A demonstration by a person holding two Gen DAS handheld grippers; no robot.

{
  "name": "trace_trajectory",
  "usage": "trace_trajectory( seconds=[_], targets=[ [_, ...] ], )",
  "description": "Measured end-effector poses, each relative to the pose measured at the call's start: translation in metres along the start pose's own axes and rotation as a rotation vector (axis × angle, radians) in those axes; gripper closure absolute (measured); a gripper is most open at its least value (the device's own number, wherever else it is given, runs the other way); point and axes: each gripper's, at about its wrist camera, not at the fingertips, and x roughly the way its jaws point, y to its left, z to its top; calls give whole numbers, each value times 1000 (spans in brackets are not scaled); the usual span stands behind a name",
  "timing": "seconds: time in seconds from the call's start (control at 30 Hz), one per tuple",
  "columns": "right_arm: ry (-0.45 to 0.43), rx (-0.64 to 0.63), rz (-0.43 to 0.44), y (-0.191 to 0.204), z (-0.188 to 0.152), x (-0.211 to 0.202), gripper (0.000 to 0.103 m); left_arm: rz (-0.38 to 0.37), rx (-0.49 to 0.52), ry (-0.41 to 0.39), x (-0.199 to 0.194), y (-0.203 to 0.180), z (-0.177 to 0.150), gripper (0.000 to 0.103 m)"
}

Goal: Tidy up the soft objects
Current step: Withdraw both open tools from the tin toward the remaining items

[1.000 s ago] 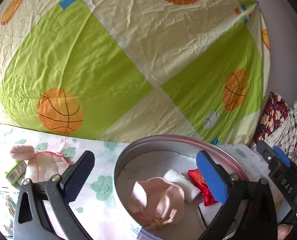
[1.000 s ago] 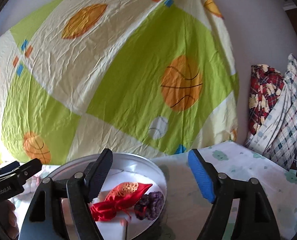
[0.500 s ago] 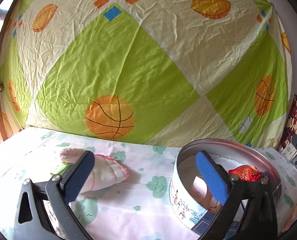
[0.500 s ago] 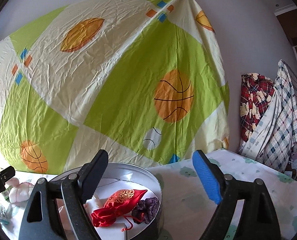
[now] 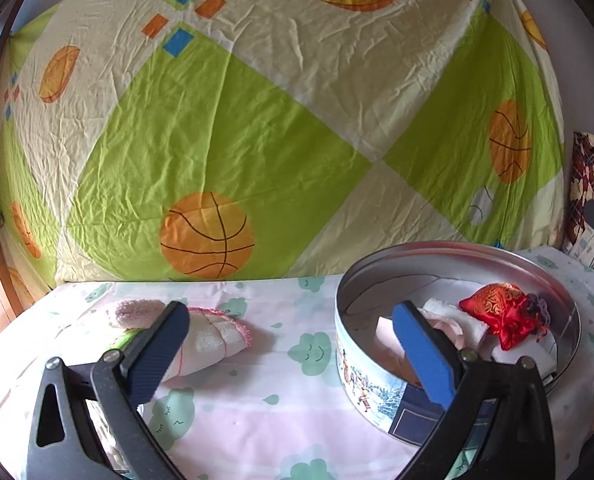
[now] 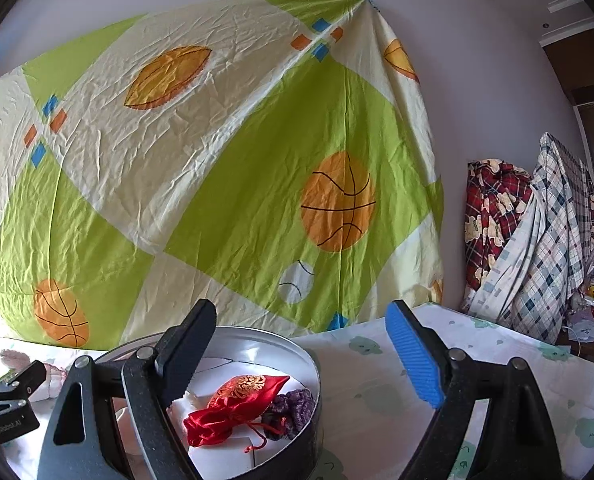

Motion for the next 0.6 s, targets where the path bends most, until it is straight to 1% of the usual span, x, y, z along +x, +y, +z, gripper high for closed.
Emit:
trace_trajectory(
  seconds=[0.13, 0.3, 0.6],
  targets=[
    [12, -7, 6, 6, -2, -5, 15, -16, 4, -14, -7, 1, 0, 0],
    [21, 0, 15, 11, -5, -16, 15, -35, -10, 0, -11, 6, -2, 0],
    [9, 14, -2, 16, -7, -30, 15, -51, -13, 18, -19, 18, -7, 0]
  ],
)
